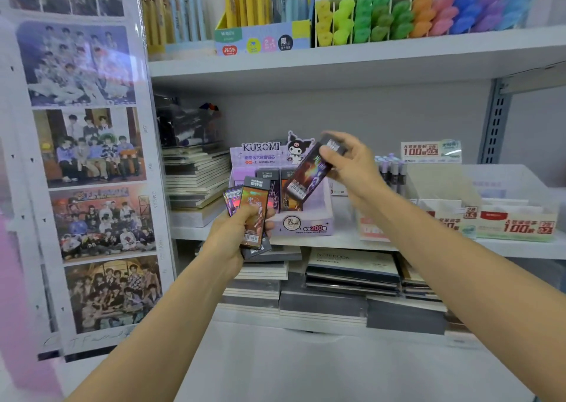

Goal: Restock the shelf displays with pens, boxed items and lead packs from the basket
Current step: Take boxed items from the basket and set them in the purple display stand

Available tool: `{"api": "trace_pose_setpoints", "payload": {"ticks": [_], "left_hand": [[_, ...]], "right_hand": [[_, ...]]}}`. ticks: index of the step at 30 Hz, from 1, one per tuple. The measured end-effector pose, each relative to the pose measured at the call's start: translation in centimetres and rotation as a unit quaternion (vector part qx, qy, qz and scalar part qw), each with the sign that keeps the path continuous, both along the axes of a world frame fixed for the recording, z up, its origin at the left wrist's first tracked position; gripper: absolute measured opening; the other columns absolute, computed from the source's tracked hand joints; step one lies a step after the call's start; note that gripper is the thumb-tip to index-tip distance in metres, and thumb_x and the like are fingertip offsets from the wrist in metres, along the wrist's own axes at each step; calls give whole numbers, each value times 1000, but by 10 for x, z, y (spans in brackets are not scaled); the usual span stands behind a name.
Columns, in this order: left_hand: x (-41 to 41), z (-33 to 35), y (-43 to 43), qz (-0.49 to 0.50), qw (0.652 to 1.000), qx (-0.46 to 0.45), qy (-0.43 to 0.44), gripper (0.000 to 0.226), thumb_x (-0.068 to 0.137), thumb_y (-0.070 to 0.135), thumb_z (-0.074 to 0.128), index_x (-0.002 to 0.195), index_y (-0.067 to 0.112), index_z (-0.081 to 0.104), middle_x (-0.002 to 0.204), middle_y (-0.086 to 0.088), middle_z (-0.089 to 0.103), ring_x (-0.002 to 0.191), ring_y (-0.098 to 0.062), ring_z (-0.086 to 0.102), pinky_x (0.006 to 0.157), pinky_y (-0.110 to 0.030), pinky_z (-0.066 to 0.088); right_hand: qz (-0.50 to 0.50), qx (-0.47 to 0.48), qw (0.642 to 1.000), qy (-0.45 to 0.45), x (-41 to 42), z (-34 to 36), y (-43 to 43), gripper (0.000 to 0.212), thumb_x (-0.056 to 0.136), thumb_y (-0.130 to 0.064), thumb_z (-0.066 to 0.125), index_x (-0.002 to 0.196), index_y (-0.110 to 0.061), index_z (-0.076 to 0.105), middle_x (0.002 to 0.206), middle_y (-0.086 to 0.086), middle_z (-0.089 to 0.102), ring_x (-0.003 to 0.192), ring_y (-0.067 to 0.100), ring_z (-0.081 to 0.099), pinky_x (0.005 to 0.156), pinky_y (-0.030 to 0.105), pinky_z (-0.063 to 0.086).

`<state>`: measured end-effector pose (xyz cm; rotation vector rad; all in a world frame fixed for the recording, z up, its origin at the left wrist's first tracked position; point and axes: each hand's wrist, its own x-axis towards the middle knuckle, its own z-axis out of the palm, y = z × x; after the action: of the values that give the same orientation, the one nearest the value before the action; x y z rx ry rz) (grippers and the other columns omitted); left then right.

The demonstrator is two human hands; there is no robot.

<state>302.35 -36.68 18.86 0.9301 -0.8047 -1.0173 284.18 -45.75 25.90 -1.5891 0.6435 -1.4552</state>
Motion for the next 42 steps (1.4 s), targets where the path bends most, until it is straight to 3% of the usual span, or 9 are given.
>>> {"api": "trace_pose_setpoints", "payload": {"ticks": [3, 8, 11, 15, 21, 27, 30, 35, 42], "left_hand": [[10, 0, -4, 23, 999, -29, -36, 23, 97, 10, 55, 118, 1, 60, 92, -14, 74, 64, -20, 69, 56, -29, 57], [12, -6, -14, 37, 995, -56, -75, 31, 97, 13, 56, 127, 2, 53, 106, -18, 72, 71, -20, 72, 57, -29, 58], [11, -17, -21, 42, 992, -61, -103, 34, 98, 14, 55, 130, 3, 50, 118, -20, 67, 75, -22, 71, 57, -30, 55], [14, -27, -27, 35, 990, -62, -124, 31, 98, 13, 55, 128, 6, 54, 112, -16, 70, 76, -19, 72, 63, -31, 54], [18, -30, -33, 39, 985, -64, -155, 28, 99, 14, 54, 126, 7, 54, 112, -14, 71, 77, -16, 71, 59, -30, 53], [23, -34, -33, 26, 987, -69, -143, 24, 98, 15, 57, 121, 10, 60, 101, -8, 75, 77, -16, 71, 61, -27, 56], [25, -35, -34, 20, 985, -69, -155, 26, 98, 15, 56, 122, 8, 60, 102, -9, 75, 76, -16, 70, 64, -26, 55], [27, -33, -37, 15, 987, -66, -143, 28, 96, 16, 58, 123, 8, 59, 102, -10, 74, 72, -13, 70, 60, -26, 55], [29, -32, -34, 8, 989, -60, -136, 32, 94, 17, 61, 124, 6, 59, 102, -10, 75, 70, -14, 70, 59, -24, 55]], "right_hand": [[-70, -56, 996, 16, 1, 8, -12, 23, 94, -8, 58, 112, -22, 58, 111, 5, 62, 100, 21, 64, 84, 37, 57], [-99, -138, 977, 126, 20, -14, -25, 24, 92, -5, 61, 105, -25, 60, 103, 0, 64, 87, 13, 61, 76, 28, 52], [-108, -158, 972, 136, 29, -28, -36, 25, 91, -5, 62, 109, -22, 61, 107, 1, 64, 93, 16, 61, 80, 29, 52], [-88, -180, 960, 198, 34, -37, -47, 27, 91, -7, 62, 115, -21, 61, 113, 0, 62, 103, 20, 60, 92, 38, 52], [-52, -221, 912, 342, 26, -12, -60, 22, 93, -14, 61, 107, -31, 58, 107, 1, 63, 89, 15, 59, 73, 25, 45], [-59, -217, 919, 324, 47, -22, -58, 44, 93, -14, 61, 133, -27, 46, 118, 0, 58, 104, 14, 59, 88, 29, 50], [-92, -226, 928, 281, 47, -25, -58, 37, 91, -10, 64, 124, -20, 51, 119, 1, 56, 109, 15, 56, 94, 36, 51], [-169, -286, 903, 272, 45, -29, -58, 23, 91, -8, 63, 112, -13, 68, 112, 5, 57, 107, 17, 52, 92, 26, 43], [-217, -294, 877, 312, 50, -33, -57, 24, 92, -10, 61, 114, -14, 70, 103, 2, 53, 107, 20, 45, 90, 21, 31]]}}
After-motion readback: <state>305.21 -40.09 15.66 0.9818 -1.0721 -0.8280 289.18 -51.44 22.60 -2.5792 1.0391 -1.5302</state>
